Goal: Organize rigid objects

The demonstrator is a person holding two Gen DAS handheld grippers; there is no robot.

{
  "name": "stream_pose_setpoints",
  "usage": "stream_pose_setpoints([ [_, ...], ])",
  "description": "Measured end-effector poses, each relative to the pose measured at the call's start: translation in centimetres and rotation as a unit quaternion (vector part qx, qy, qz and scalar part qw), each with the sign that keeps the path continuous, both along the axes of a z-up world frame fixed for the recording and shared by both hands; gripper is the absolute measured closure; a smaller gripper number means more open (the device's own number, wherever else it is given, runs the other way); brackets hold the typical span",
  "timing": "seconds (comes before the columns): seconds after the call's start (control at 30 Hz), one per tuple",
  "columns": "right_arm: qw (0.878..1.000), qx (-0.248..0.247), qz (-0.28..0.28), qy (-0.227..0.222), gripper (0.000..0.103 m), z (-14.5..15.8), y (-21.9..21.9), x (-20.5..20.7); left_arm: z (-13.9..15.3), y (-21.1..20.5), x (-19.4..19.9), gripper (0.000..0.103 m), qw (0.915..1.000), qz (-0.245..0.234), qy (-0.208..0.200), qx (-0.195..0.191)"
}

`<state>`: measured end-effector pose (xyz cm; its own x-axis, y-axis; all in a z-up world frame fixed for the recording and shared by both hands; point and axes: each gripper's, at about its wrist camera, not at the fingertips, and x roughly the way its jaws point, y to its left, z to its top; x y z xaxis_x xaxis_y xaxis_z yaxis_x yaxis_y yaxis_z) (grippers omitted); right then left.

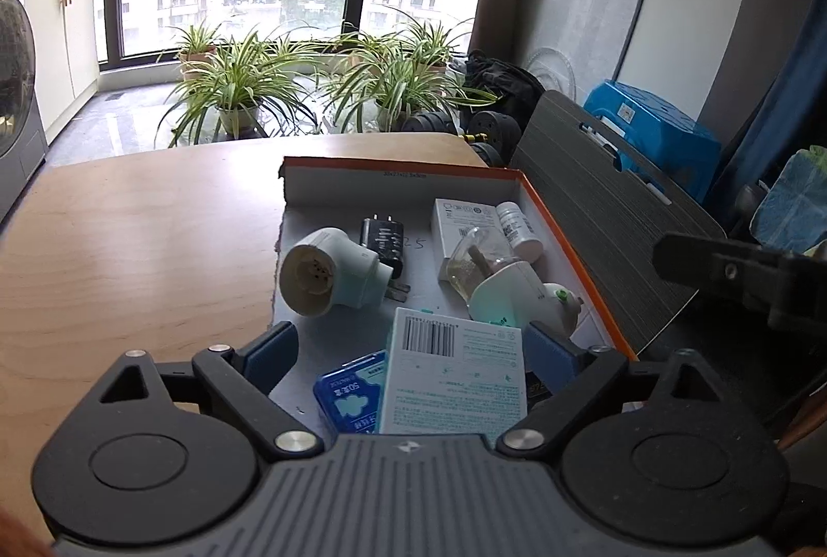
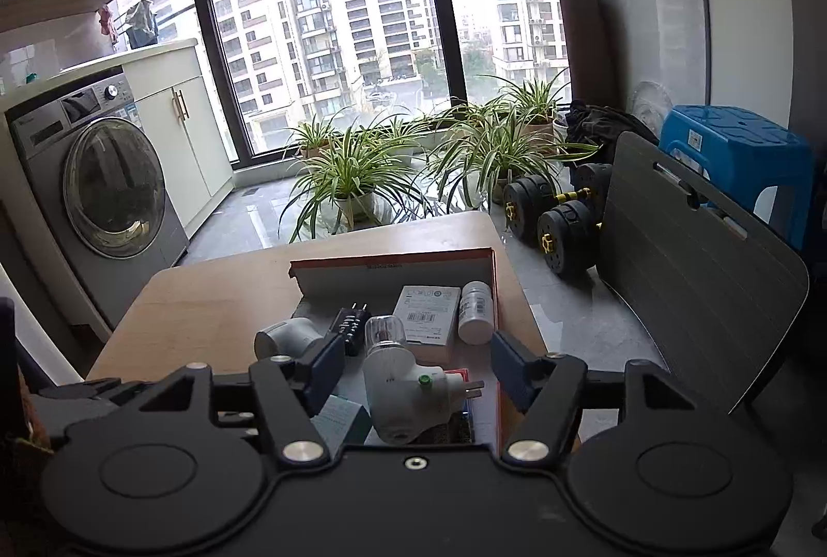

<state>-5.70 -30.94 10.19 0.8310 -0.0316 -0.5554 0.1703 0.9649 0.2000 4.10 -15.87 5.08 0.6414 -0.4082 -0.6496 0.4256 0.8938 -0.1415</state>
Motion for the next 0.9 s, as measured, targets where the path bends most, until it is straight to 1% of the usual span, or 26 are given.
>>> stream_pose_setpoints([
  [0.07,1.000,0.001,0.000,0.003,0.023,0.1,0.2,-1.0,1.0,0.6,-0.7,0.000,0.9999,0.012,-0.007,0.001],
  [0.13,1.000,0.003,0.004,0.005,0.020,0.0,0.4,-2.0,1.8,1.0,-1.6,0.000,0.9996,0.024,-0.013,0.009],
  [0.33,1.000,-0.014,0.010,0.012,0.019,-0.2,1.8,-4.5,3.0,1.5,-4.5,0.000,0.9976,0.051,-0.022,0.040],
  [0.4,1.000,-0.016,0.011,0.012,0.018,-0.2,2.0,-5.1,3.0,1.6,-5.2,0.000,0.9970,0.057,-0.018,0.049],
  [0.53,1.000,-0.021,0.012,0.015,0.017,-0.5,2.3,-6.1,2.5,2.2,-6.3,0.000,0.9962,0.071,-0.012,0.049],
  [0.63,0.999,-0.025,0.018,0.021,0.017,-1.2,3.0,-7.1,2.0,2.4,-6.9,0.000,0.9954,0.076,-0.013,0.057],
  [0.9,0.998,-0.039,0.021,0.037,0.016,-2.6,3.7,-8.1,0.8,2.5,-8.2,0.000,0.9955,0.072,-0.004,0.061],
])
